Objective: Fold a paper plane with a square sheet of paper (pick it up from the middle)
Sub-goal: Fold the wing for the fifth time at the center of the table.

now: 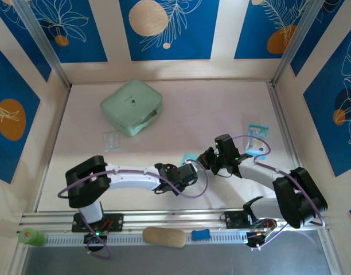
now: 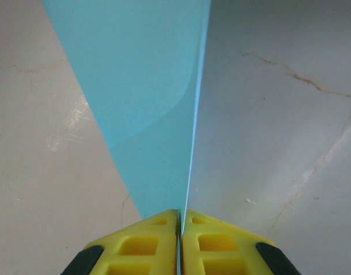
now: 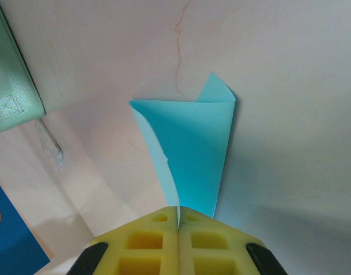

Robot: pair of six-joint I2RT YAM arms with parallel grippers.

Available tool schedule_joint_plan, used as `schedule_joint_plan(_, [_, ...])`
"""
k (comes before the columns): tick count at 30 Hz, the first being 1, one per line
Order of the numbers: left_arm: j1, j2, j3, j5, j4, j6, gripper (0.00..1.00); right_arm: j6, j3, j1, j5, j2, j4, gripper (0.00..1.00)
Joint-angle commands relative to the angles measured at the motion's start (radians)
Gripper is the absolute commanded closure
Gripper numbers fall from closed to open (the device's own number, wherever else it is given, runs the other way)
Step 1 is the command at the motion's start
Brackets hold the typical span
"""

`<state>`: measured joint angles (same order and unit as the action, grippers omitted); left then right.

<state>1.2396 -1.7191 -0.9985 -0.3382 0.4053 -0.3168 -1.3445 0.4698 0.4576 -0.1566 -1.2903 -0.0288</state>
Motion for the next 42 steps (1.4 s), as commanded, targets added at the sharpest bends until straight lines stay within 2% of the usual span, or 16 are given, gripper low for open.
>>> schedule_joint_plan(1, [0.008, -0.021, -0.027, -0.009, 0.034, -0.024, 0.93, -0.017, 0.012, -0.005, -0.008, 0.020, 0.015, 1.00])
schedule_joint_plan(4, [0.008, -0.018, -0.027, -0.001, 0.029, -0.033, 0.99, -0.015, 0.012, -0.007, -0.009, 0.019, 0.013, 1.00])
schedule_joint_plan(9, [-0.007, -0.020, -0.027, 0.050, 0.019, -0.056, 1.00, 0.023, 0.015, -0.007, -0.014, 0.027, 0.029, 0.96])
schedule_joint_plan(20, [-0.132, 0.000, 0.033, 0.385, -0.110, -0.118, 1.00, 0.144, 0.029, -0.036, 0.060, 0.163, 0.235, 0.69])
schedule_joint_plan(26, [-0.188, -0.010, 0.065, 0.533, -0.182, -0.145, 1.00, 0.169, 0.019, -0.060, 0.077, 0.263, 0.307, 0.68])
schedule_joint_plan(30, [-0.209, -0.030, 0.070, 0.582, -0.196, -0.156, 1.00, 0.165, -0.003, -0.065, 0.068, 0.295, 0.308, 0.67])
schedule_joint_plan(38, [-0.244, -0.068, 0.066, 0.656, -0.207, -0.184, 1.00, 0.191, -0.043, -0.043, 0.014, 0.273, 0.212, 0.69])
schedule_joint_plan(42, [-0.257, -0.078, 0.073, 0.694, -0.229, -0.203, 1.00, 0.228, -0.059, -0.007, 0.013, 0.247, 0.164, 0.74])
